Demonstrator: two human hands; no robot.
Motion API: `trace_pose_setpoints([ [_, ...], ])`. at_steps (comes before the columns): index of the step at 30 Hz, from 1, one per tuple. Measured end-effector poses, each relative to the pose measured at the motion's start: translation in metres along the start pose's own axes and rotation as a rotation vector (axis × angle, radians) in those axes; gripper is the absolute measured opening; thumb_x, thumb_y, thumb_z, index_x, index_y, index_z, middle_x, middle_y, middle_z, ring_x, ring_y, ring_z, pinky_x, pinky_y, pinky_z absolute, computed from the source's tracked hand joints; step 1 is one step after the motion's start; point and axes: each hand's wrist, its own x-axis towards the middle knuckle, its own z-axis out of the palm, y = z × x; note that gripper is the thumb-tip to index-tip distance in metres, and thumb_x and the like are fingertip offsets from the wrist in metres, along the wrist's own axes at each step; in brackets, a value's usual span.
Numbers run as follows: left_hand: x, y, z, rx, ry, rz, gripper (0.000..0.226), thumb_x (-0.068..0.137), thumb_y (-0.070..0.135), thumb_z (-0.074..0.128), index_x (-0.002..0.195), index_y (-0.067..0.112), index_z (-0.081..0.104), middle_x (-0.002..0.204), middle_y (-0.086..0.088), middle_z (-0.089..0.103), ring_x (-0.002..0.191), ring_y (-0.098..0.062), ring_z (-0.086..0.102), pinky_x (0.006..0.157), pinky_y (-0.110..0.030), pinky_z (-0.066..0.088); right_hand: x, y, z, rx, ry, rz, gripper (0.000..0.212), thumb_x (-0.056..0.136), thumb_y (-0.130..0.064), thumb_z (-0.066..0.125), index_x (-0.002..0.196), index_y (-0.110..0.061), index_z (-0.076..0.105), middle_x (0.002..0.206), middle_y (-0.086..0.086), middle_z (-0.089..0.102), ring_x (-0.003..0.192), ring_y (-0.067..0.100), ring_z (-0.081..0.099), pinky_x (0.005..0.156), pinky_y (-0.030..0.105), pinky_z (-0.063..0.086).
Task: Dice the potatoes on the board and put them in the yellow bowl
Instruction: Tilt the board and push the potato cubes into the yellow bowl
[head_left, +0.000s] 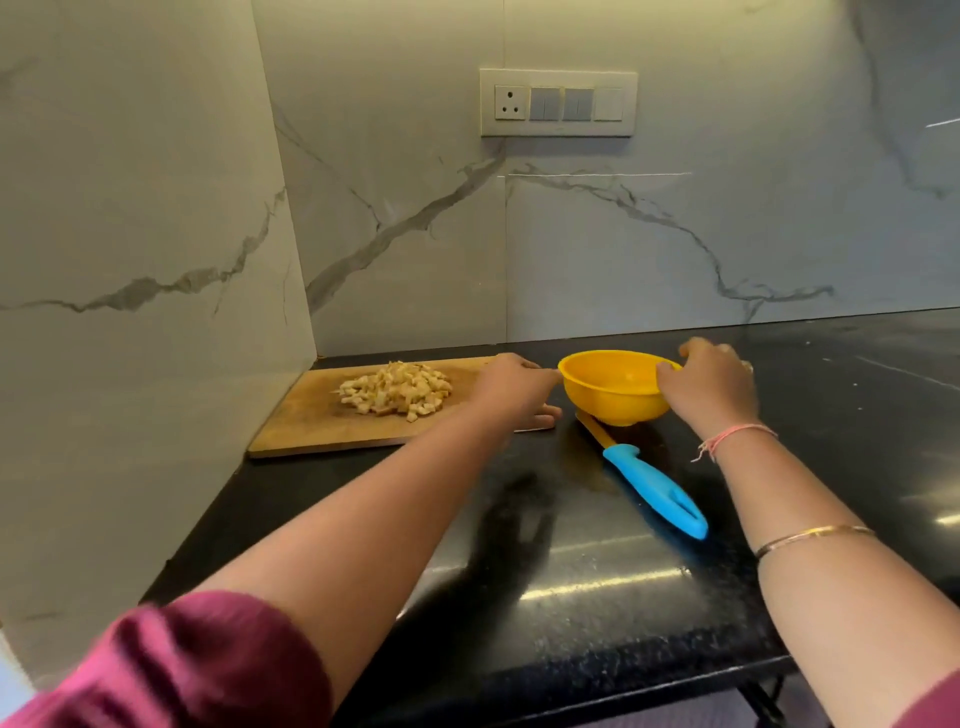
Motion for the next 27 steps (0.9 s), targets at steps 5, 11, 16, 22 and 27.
trace_pose_setpoints([
  [5, 0.007, 0.01, 0.033, -0.22, -0.085, -0.179, 0.058, 0.097, 0.024, 0.054, 0.145, 0.01, 0.023, 0.141, -0.017, 0.039, 0.078, -0.021, 0.063, 0.063, -0.027, 0.056, 0.004, -0.002, 0.011, 0.305, -0.241, 0.241, 0.046, 0.088, -0.015, 0.046, 0.131, 0.0, 0.043, 0.115, 0.021, 0.054, 0.087, 0.033, 0.06, 0.065, 0.033, 0.046],
  [11, 0.01, 0.003, 0.045, -0.304, -0.058, -0.179, 0.054, 0.098, 0.015, 0.053, 0.143, 0.009, 0.024, 0.112, -0.015, 0.055, 0.062, -0.017, 0.06, 0.051, -0.024, 0.055, 0.001, -0.006, 0.007, 0.498, -0.186, 0.206, 0.027, 0.085, -0.01, 0.044, 0.108, -0.001, 0.054, 0.074, 0.013, 0.056, 0.051, 0.02, 0.055, 0.061, 0.035, 0.051],
  [16, 0.001, 0.007, 0.015, -0.292, -0.017, -0.134, 0.048, 0.098, 0.006, 0.044, 0.142, 0.006, 0.025, 0.086, -0.012, 0.053, 0.061, -0.015, 0.06, 0.052, -0.022, 0.055, -0.014, -0.021, -0.008, 0.841, -0.378, 0.187, 0.025, 0.092, -0.011, 0.046, 0.116, -0.007, 0.048, 0.081, 0.01, 0.053, 0.057, 0.016, 0.053, 0.052, 0.027, 0.048],
  [22, -0.028, -0.002, -0.066, -0.085, 0.099, -0.132, 0.011, 0.097, 0.01, 0.045, 0.107, 0.007, 0.045, 0.072, -0.006, 0.047, 0.052, -0.009, 0.049, 0.037, -0.014, 0.042, -0.042, -0.048, -0.022, 0.967, -0.772, 0.127, 0.057, 0.094, -0.006, 0.05, 0.144, -0.015, 0.025, 0.099, 0.017, 0.054, 0.056, 0.018, 0.056, 0.047, 0.025, 0.052],
  [27, -0.046, -0.016, -0.119, 0.278, 0.192, -0.176, 0.011, 0.09, 0.009, 0.045, 0.08, 0.013, 0.045, 0.064, -0.005, 0.041, 0.053, -0.013, 0.039, 0.045, -0.02, 0.034, -0.08, -0.088, -0.033, 0.849, -0.982, -0.047, 0.018, 0.091, 0.0, 0.054, 0.1, -0.014, 0.05, 0.08, 0.012, 0.064, 0.056, 0.019, 0.059, 0.06, 0.03, 0.056],
])
